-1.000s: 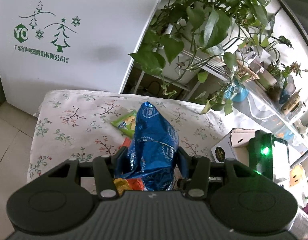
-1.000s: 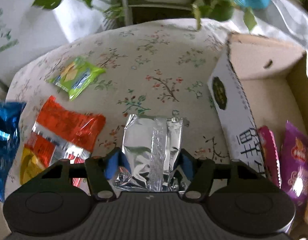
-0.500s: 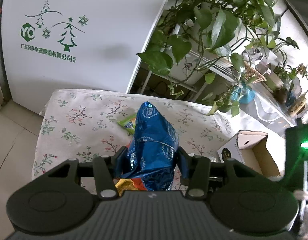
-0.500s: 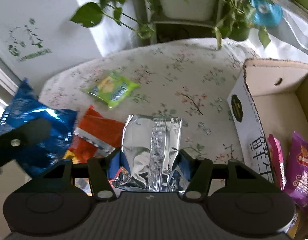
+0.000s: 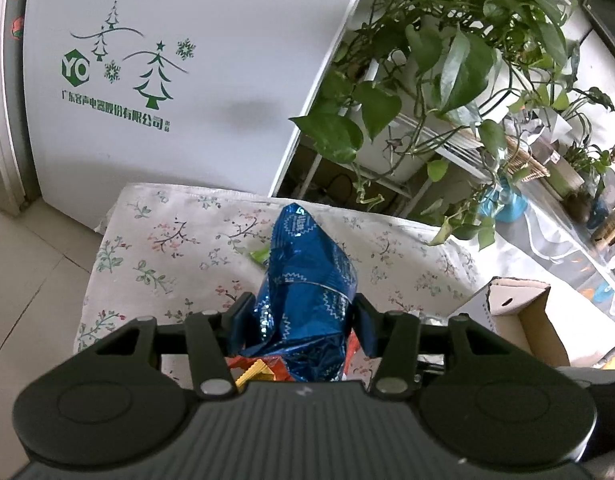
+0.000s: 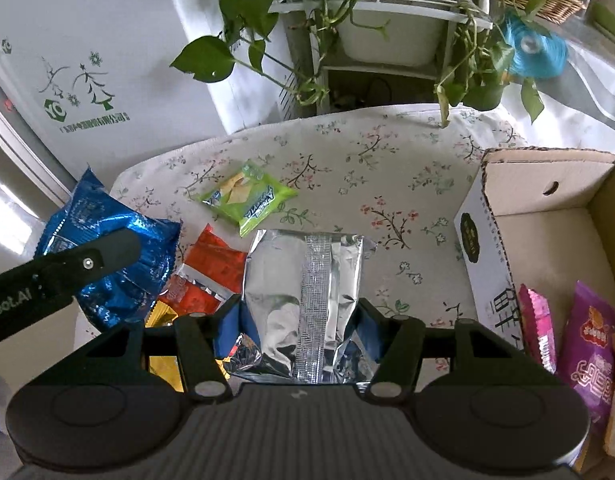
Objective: Organize snacks
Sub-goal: 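Lift and carry both held foil packets over the cardboard box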
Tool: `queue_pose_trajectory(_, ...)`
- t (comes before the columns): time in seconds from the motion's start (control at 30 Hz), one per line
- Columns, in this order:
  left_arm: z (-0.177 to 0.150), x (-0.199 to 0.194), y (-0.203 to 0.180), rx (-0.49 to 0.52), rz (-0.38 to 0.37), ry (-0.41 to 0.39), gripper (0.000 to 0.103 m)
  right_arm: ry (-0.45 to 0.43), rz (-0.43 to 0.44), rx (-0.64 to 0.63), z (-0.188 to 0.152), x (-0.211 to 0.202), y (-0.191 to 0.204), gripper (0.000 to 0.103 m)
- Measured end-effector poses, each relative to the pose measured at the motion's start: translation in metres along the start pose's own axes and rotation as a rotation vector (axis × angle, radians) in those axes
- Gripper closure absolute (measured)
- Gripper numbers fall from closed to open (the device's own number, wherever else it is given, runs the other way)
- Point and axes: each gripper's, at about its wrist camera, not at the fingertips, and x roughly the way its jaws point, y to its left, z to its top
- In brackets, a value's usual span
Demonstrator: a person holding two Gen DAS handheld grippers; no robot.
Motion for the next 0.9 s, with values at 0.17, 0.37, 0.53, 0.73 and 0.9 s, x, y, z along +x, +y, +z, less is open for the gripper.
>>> queue_pose_trajectory(0.17, 0.0, 0.0, -0.006, 0.006, 0.014, -0.02, 0.052, -0.017, -0.004, 0.005, 0.001, -0.005, -0.004, 0.037)
queue_pose_trajectory(0.37, 0.001, -0.001, -0.014, 0.017, 0.011, -0.037, 0.052, -0.032, 0.0, 0.008, 0.0, -0.012, -0.008, 0.037)
queue_pose_trajectory(0.53, 0.001, 0.0, -0.022, 0.019, 0.002, -0.047, 0.052, -0.05, -0.011, 0.021, 0.002, -0.016, -0.014, 0.037)
queue_pose_trajectory(0.73, 0.001, 0.001, -0.037, 0.043, -0.015, -0.072, 0.052, -0.085, -0.016, 0.032, 0.004, -0.027, -0.024, 0.037)
queue_pose_trajectory(0.9, 0.0, 0.001, -0.052, 0.083, -0.028, -0.096, 0.052, -0.114, -0.021, 0.056, 0.005, -0.039, -0.037, 0.037)
